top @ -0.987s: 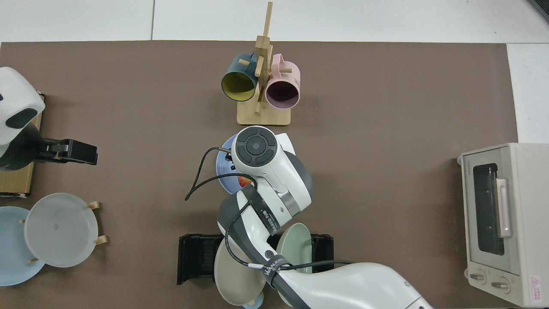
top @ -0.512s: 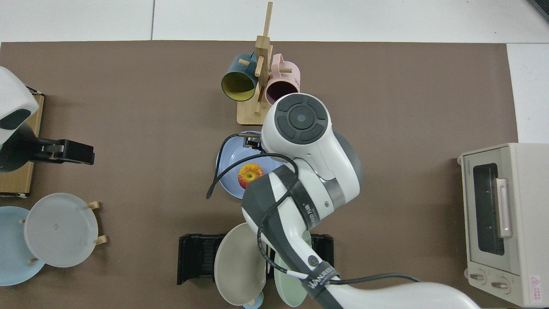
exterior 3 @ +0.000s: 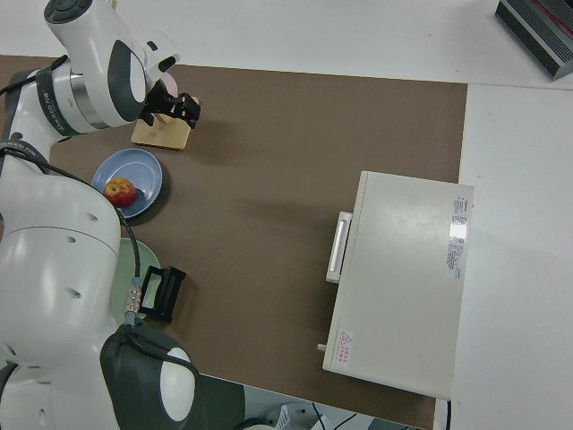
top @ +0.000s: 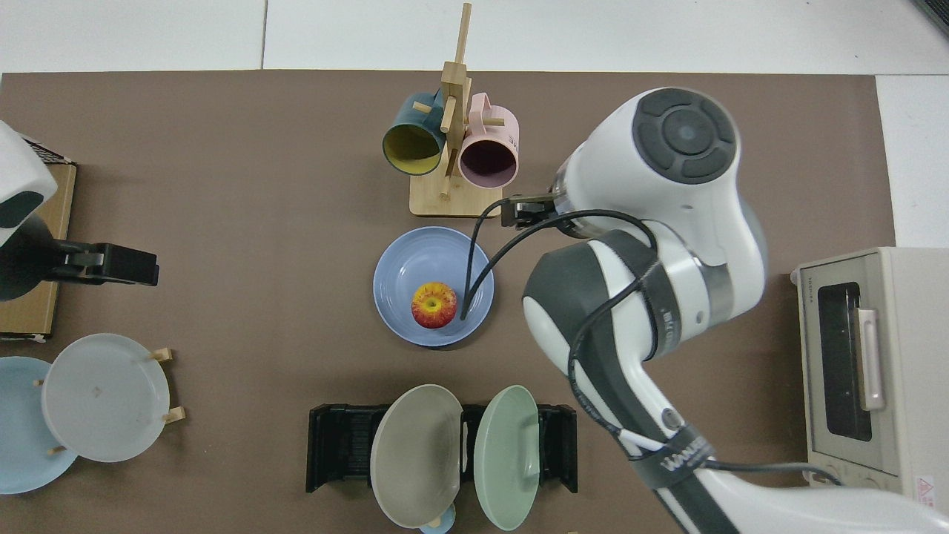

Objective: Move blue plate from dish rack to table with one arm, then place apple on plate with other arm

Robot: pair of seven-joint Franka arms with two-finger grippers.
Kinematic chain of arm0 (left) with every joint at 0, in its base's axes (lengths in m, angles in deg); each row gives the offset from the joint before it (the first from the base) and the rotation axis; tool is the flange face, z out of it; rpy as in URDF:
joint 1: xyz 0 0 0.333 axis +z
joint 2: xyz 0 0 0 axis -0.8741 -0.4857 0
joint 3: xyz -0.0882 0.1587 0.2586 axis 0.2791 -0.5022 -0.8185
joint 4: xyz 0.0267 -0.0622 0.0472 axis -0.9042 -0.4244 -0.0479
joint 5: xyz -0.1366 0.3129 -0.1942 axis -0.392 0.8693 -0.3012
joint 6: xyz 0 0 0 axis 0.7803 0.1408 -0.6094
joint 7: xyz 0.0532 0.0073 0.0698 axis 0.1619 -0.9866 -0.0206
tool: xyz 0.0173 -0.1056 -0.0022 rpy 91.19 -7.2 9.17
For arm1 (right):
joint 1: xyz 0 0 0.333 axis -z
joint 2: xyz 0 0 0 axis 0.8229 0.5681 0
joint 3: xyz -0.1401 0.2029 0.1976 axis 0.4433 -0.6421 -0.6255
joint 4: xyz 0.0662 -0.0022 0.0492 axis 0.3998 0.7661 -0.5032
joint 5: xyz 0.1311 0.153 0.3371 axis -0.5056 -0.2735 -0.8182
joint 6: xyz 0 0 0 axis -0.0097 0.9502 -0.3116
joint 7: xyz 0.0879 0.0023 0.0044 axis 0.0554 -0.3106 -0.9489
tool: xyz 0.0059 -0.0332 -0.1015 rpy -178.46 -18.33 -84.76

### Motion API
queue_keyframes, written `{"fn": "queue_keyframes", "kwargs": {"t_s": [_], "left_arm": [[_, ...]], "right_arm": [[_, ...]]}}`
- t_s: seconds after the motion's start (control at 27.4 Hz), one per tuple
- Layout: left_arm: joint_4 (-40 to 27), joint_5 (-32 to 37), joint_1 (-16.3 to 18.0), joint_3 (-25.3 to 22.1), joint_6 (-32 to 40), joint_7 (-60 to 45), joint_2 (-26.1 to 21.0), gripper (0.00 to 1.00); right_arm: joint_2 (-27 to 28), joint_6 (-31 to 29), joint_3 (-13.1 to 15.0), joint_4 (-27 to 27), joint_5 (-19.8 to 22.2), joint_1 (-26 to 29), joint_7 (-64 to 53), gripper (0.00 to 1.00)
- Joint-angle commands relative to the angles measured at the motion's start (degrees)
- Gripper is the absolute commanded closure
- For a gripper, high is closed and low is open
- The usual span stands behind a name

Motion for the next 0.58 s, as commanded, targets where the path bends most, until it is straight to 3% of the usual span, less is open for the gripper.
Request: {"fn": "queue_keyframes", "kwargs": {"t_s": [0.0, 0.26, 0.55], "left_arm": [[0.58, 1.02, 0.11, -0.03, 1.24, 0.26, 0.26, 0.00], [0.58, 1.02, 0.11, -0.03, 1.16, 0.26, 0.26, 0.00], [0.58, 1.02, 0.11, 0.06, 1.16, 0.26, 0.35, 0.00]], "right_arm": [[-2.81, 0.42, -0.84, 2.97, 2.27, 3.77, -9.84, 0.00], [-7.55, 0.50, -0.93, 6.83, 2.27, 9.48, -20.04, 0.00], [-11.16, 4.46, -1.01, 8.59, 2.27, 15.90, -28.39, 0.00]]}}
